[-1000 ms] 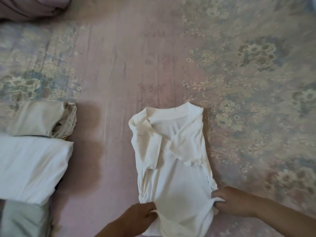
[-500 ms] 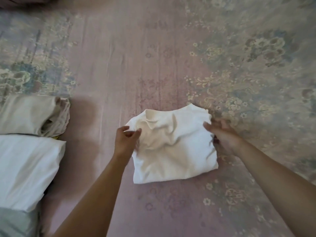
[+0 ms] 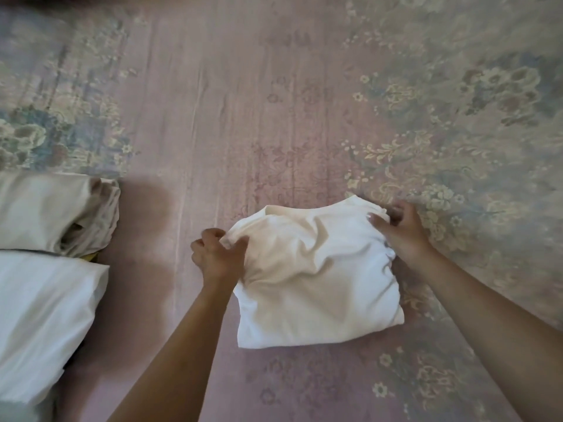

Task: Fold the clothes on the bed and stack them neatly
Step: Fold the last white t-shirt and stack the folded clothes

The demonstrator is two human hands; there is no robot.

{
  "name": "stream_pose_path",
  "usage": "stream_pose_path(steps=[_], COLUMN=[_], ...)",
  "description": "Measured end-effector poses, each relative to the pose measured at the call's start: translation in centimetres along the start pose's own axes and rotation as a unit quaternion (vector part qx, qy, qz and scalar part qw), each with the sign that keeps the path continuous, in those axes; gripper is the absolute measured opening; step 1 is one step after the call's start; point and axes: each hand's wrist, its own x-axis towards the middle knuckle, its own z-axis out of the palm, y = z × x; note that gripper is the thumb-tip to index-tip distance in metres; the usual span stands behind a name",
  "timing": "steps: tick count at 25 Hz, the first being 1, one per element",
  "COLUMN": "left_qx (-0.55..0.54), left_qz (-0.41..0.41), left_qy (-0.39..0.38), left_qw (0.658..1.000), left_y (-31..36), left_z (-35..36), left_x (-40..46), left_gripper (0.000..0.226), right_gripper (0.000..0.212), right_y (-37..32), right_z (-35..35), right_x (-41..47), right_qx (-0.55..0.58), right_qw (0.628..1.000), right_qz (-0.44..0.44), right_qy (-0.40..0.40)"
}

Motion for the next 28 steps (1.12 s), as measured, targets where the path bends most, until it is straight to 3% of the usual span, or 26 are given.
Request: stream_pose_path(steps=[1, 2, 3, 6, 9, 14, 16, 18, 23, 28], left_qx=[-0.004, -0.011, -0.01, 0.054, 0.047, 0.074, 0.081, 0.1, 0.037, 0.029], left_qz=[0.0, -0.002, -0.004, 0.035, 0.122, 0.246, 0.279, 0.324, 0.391, 0.423], left_qy=[-0.028, -0.061, -0.097, -0.19, -0.217, -0.197, -0.226, -0.229, -0.097, -0.065], left_qw=[1.0, 0.998, 0.995, 0.98, 0.967, 0.946, 0.93, 0.913, 0.915, 0.904], left_y=[0.2, 0.6, 1.1, 3.2, 4.9, 9.5, 12.4, 16.3, 27.2, 36.6], left_z=[-0.3, -0.6, -0.9, -2.2, -4.3, -11.3, -14.2, -17.2, -25.2, -31.4], left_x=[0.5, 0.9, 1.3, 1.9, 1.1, -1.4, -2.8, -5.1, -11.5, -18.5], left_gripper=[0.064, 0.072, 0.075, 0.052, 0.019, 0.013, 0.015, 0.011, 0.007, 0.02], right_gripper=[0.067, 0.083, 0.082, 0.042, 0.011, 0.011, 0.019, 0.011, 0.022, 0.011], right_y=[-0.5, -1.0, -1.4, -2.9, -4.7, -10.1, -13.3, -17.7, -30.9, -39.7], right_z=[0.2, 0.3, 0.4, -0.3, -2.3, -9.9, -12.3, -14.5, -22.6, -29.7], right_x=[0.5, 1.1, 1.6, 2.3, 1.2, -2.5, -4.3, -6.8, -13.3, -19.9], right_qx=[0.005, -0.015, -0.038, -0.151, -0.272, -0.167, -0.159, -0.165, -0.116, -0.172], right_qw=[1.0, 0.999, 0.998, 0.983, 0.946, 0.958, 0.956, 0.948, 0.946, 0.929], right_qz=[0.016, 0.024, 0.016, -0.04, -0.098, -0.151, -0.182, -0.22, -0.291, -0.319], right_qy=[-0.016, -0.027, -0.04, -0.097, -0.144, -0.175, -0.166, -0.161, -0.079, -0.079])
